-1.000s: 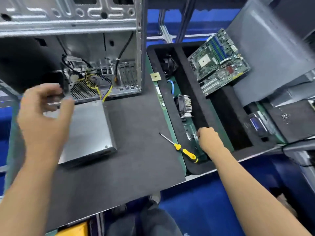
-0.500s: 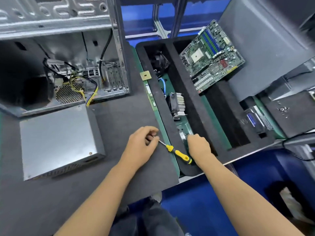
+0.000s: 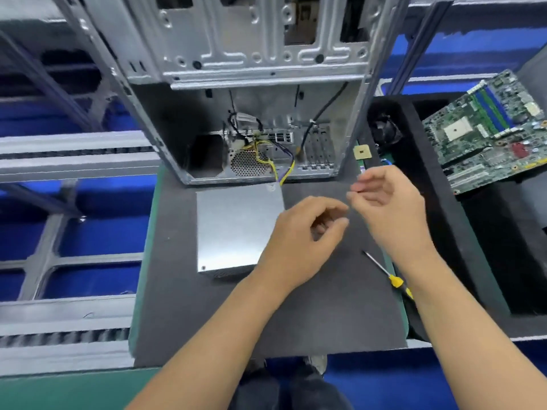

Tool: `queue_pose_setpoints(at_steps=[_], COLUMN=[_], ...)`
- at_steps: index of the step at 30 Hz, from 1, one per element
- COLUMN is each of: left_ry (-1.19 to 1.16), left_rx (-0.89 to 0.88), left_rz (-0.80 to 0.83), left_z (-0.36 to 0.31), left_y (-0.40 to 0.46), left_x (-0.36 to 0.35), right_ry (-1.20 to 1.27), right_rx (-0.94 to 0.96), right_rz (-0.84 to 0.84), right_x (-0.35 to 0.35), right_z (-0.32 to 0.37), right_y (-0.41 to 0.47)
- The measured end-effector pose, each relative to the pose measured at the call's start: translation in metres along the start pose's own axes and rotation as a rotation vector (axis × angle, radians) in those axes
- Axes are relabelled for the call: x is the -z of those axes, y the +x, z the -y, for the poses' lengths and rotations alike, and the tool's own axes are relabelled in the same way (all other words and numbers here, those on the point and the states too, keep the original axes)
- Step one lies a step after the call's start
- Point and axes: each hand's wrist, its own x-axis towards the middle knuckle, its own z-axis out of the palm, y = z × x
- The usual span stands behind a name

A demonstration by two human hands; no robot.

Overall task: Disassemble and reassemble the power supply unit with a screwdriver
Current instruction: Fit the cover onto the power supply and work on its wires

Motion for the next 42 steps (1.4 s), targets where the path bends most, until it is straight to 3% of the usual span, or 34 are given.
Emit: queue_pose_setpoints(at_steps=[5, 8, 13, 21, 26, 31, 38, 42], left_ry=[-0.142, -0.205, -0.246, -0.233, -0.156, -0.033, 0.107, 0.153], left_rx=[0.092, 0.217, 0.388, 0.417, 0.349, 0.28, 0.156, 0.114], left_rz=[-0.38, -0.618, -0.651, -0.52, -0.453, -0.451, -0.465, -0.488], left_z=[0.013, 0.041, 0.083, 0.107, 0.107, 0.104, 0.099, 0.096], left_y=[-0.037, -0.062, -0.09, -0.113, -0.123, -0.129, -0.13, -0.129], left_x=[0.095, 0.136, 0.149, 0.128, 0.124, 0.121, 0.117, 0.117], right_ry=[0.007, -0.17, -0.382, -0.477, -0.614, -0.599, -0.515, -0.417], right_rx=[0.161, 0.284, 0.363, 0.528, 0.758, 0.848, 0.797, 0.476], right_rz=[0.265, 0.442, 0.589, 0.48, 0.415, 0.348, 0.323, -0.021], right_x=[-0.095, -0.131, -0.159, -0.17, -0.173, -0.176, -0.166, -0.105], right_z=[0.035, 0.034, 0.026, 0.015, 0.006, -0.006, 0.001, -0.006], right_y=[-0.038, -0.065, -0.091, -0.096, -0.1, -0.101, -0.103, -0.087])
